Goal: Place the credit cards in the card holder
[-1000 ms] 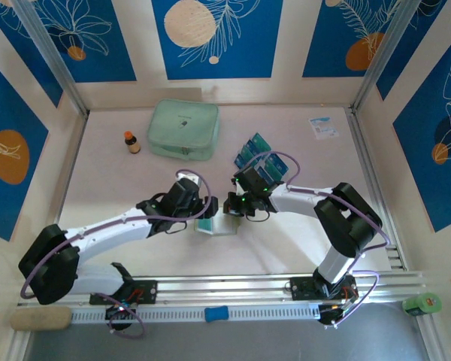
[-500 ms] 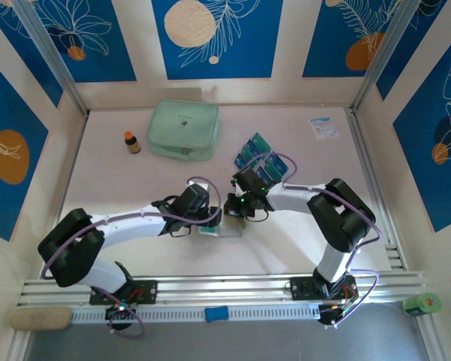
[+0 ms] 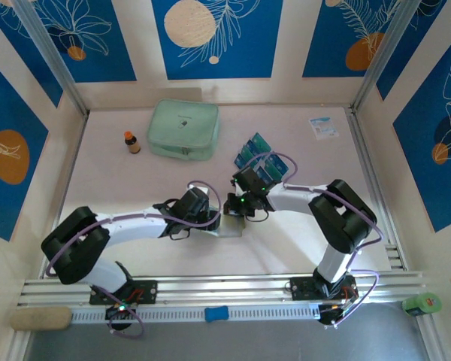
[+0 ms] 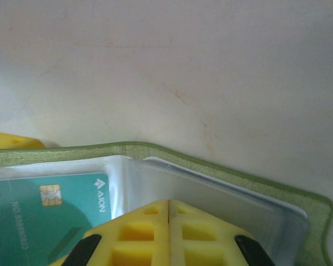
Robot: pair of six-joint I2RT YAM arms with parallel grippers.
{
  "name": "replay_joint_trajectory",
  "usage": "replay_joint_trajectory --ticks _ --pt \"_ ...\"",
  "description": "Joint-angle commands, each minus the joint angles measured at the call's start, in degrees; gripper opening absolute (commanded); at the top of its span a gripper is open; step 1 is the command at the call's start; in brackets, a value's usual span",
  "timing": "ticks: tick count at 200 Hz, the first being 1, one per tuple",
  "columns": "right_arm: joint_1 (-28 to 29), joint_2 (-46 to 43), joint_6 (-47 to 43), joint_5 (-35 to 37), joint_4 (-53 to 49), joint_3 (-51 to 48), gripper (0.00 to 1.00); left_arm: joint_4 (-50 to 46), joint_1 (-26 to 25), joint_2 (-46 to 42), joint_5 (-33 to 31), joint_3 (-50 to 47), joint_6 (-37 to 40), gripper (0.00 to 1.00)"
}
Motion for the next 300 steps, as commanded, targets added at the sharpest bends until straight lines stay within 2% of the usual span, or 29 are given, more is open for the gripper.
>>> replay_joint_trajectory --ticks 1,94,127,181,271,288,300 --pt "-0.67 -3.72 -1.98 1.21 -3.24 -0.28 0.0 1.09 -0.59 0.79 1.08 -0.89 0.82 0.86" --pt "-1.2 -0.79 -3.15 2.17 -4.28 -2.83 0.0 4.77 -0.63 -0.17 2.81 -1.65 1.39 0.88" --pt "0.54 1.9 -0.91 -0.39 -0.95 -2.8 0.0 7.31 -0.62 -0.11 3.9 -2.69 1.22 0.89" --pt "2.4 3.0 0.87 -0.26 0.36 -1.7 0.0 7.61 -0.64 0.35 3.47 -3.68 1.14 0.89" --pt "0.95 -1.35 1.2 -2.02 0.3 -1.06 0.0 9.78 -0.56 2.19 3.79 -5.83 1.39 0.66" --pt "0.58 -3.22 1.2 -1.7 -0.01 -1.15 0.05 10.05 -0.6 2.34 3.9 -6.04 1.39 0.64" --pt "0.42 -4.74 1.61 -1.0 -0.38 -1.56 0.13 10.14 -0.61 2.37 3.82 -6.24 1.4 0.63"
